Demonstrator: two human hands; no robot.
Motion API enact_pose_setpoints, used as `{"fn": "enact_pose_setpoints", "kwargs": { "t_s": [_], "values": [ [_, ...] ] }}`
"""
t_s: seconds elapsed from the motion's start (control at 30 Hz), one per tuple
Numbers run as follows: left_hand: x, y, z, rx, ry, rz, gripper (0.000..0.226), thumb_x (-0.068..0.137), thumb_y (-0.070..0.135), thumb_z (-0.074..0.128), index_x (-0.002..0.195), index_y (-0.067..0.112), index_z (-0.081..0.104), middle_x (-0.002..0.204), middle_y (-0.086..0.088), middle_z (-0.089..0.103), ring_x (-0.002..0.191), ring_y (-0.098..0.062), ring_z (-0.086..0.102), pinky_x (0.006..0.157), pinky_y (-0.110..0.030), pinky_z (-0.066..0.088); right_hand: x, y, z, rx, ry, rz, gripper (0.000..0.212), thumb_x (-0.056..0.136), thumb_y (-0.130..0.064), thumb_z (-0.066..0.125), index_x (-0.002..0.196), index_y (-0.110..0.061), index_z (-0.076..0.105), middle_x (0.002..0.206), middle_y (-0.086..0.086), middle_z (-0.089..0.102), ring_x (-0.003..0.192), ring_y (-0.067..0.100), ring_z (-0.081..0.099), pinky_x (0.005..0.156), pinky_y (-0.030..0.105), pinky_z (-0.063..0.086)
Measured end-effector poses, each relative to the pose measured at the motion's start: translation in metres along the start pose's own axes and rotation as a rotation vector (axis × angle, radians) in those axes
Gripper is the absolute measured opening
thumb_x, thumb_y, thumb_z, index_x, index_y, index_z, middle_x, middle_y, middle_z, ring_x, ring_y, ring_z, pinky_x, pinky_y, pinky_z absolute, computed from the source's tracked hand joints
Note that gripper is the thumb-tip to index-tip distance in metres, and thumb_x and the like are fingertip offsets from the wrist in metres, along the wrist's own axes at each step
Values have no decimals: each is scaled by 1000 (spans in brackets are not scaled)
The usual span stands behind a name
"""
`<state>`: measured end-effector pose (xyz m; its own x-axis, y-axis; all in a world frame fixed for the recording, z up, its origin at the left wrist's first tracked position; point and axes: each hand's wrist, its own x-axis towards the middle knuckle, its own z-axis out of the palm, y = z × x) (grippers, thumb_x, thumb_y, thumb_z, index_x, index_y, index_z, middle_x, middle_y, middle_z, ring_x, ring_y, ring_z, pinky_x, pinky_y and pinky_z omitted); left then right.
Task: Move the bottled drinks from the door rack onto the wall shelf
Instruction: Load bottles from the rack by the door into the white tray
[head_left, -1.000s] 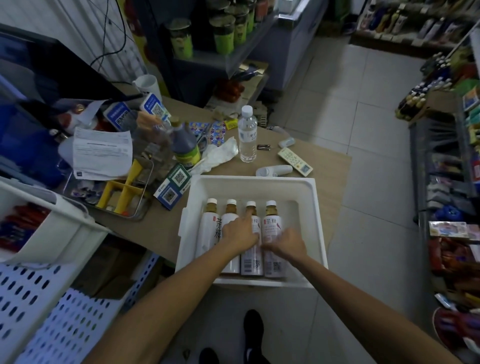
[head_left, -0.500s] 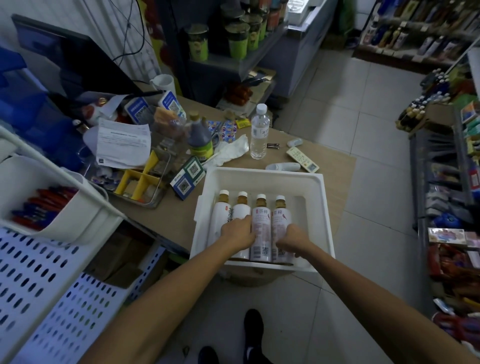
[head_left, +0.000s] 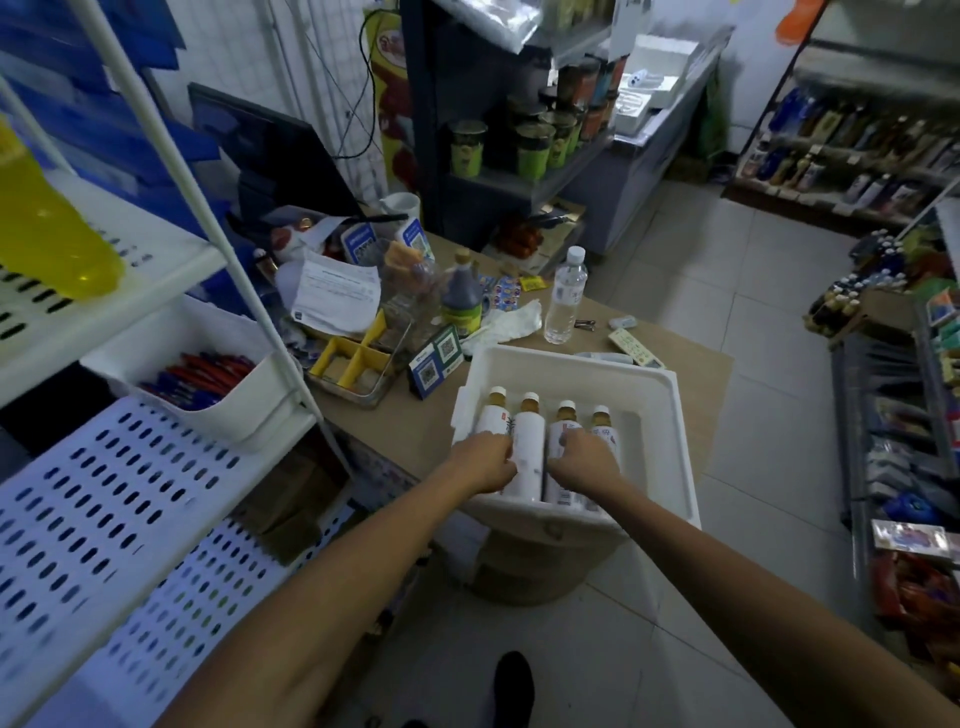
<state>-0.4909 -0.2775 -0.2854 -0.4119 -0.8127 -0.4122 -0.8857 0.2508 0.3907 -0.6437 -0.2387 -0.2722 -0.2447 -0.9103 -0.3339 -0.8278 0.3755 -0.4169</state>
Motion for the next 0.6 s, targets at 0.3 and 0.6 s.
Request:
{"fn": "enact_pose_setpoints", "kwargs": {
  "t_s": [0.3,0.6],
  "values": [
    [-49,-27,-67,113,232,10,27,93,32,51,109,12,61,113,-12,63,102,-30,58,79,-38,49,-36,-88,-19,-97,50,-200,29,79,-19,60,105,-8,64,104,12,67,96,30,63,81,36,54],
    [-112,-57,-124,123,386,-83,28,92,35,52,108,13,60,112,-14,62,101,-33,59,77,-39,50,-66,-165,-43,-68,108,-375,30,82,-16,60,109,-5,65,106,16,65,99,33,60,80,39,54]
  ]
}}
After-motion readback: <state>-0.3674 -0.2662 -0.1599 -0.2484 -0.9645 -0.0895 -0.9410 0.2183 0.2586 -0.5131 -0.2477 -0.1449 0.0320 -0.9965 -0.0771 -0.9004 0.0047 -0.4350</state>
